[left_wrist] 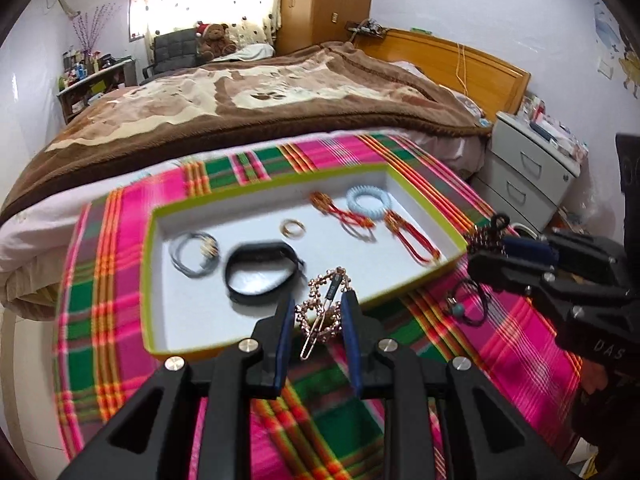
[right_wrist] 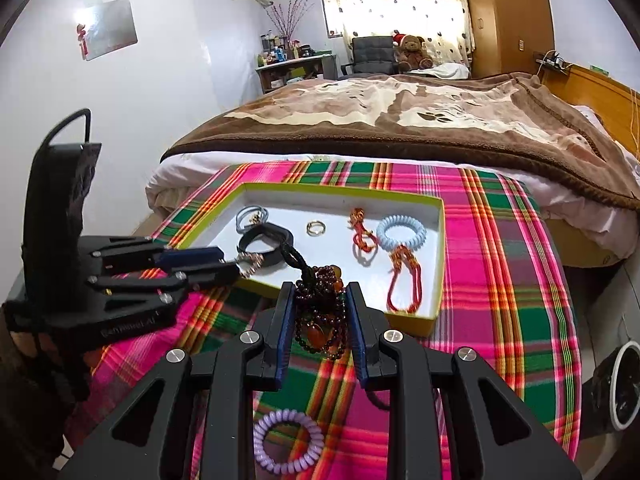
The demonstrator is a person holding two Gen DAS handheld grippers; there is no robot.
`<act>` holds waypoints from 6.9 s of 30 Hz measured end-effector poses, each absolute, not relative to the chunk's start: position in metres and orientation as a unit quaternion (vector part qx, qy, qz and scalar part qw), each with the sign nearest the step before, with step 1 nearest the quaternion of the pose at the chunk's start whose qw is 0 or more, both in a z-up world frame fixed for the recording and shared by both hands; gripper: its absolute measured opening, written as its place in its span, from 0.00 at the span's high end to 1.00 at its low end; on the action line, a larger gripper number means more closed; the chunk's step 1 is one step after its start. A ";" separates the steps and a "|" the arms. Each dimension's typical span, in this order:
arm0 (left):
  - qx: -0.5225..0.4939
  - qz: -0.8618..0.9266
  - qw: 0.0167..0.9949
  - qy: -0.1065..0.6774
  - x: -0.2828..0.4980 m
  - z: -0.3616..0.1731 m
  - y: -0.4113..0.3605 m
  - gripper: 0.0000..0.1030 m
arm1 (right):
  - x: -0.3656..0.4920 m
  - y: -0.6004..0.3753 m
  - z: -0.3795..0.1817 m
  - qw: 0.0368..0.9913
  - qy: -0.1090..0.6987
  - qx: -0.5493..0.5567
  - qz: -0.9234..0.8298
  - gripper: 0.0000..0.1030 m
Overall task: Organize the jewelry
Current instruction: 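Lower the hair clip into the tray with left tool while right tool releases the beaded bracelet there, then withdraw left tool and grasp the lavender coil bracelet on the cloth, then grasp the black cord bracelet with teal bead with right tool while left tool carries the coil toward the tray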
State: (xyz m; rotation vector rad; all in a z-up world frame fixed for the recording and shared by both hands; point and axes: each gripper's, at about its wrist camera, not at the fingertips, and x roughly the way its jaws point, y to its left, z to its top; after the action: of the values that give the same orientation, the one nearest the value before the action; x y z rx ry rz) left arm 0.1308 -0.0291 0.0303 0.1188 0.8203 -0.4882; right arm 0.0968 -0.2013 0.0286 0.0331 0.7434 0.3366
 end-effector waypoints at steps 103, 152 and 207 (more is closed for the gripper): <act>-0.006 -0.184 0.897 0.402 0.065 0.019 -0.034 0.52 | 0.073 -0.220 0.024 0.924 0.368 -0.003 0.106 0.53; 0.010 -0.187 0.891 0.414 0.074 0.007 -0.029 0.90 | 0.097 -0.215 -0.026 0.886 0.446 -0.017 0.124 0.53; 0.073 -0.120 0.883 0.448 0.122 -0.028 -0.025 0.88 | 0.091 -0.194 0.015 0.913 0.384 -0.025 0.133 0.80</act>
State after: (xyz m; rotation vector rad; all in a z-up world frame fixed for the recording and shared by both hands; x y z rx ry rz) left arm 0.1220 -0.0248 -0.0277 0.1527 0.9336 -0.2492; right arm 0.0910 -0.1937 0.0145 -0.0525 0.7917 0.2731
